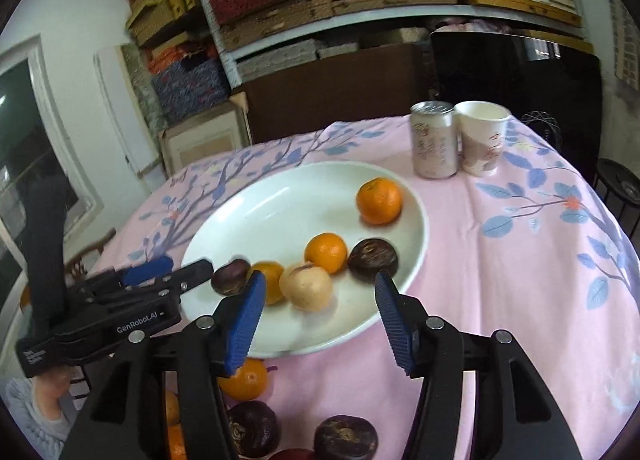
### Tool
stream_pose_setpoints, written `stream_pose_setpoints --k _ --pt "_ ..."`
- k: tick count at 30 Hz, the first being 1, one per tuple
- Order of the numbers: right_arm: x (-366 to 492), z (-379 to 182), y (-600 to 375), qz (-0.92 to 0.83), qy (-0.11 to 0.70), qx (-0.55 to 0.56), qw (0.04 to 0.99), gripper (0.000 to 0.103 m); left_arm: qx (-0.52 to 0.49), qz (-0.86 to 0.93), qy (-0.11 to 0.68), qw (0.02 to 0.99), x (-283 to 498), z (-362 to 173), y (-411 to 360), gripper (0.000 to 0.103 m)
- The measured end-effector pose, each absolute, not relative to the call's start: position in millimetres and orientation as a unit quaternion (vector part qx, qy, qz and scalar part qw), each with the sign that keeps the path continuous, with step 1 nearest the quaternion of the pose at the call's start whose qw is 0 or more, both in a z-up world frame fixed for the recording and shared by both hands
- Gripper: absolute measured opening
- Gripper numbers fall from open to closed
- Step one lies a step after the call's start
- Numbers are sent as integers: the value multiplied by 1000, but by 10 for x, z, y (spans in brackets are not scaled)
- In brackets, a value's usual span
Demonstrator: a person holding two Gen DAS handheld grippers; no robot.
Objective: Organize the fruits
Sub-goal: 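Lower both fruits onto the white plate and open both grippers, then lower the left gripper onto the red tomato and close it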
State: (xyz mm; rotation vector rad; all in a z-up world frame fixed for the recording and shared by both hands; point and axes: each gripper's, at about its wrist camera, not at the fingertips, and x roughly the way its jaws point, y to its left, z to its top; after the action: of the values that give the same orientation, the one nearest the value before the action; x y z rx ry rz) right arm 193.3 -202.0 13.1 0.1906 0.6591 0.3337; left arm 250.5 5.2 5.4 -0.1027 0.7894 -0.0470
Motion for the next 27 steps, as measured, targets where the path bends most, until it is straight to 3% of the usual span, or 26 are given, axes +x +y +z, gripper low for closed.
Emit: stream_pose_setpoints --k 3,11,17,27 --pt "1827 179 -2163 161 308 125 929 70 -70 -16 385 920 2438 55 164 68" --pt "1636 71 -2237 134 310 100 936 71 -93 8 365 926 1927 181 459 82" --pt "1406 17 -2446 119 311 133 933 80 -106 26 363 925 1456 122 634 85" --pt "1070 -94 -2636 112 325 170 924 91 -40 46 386 921 1003 -109 558 89"
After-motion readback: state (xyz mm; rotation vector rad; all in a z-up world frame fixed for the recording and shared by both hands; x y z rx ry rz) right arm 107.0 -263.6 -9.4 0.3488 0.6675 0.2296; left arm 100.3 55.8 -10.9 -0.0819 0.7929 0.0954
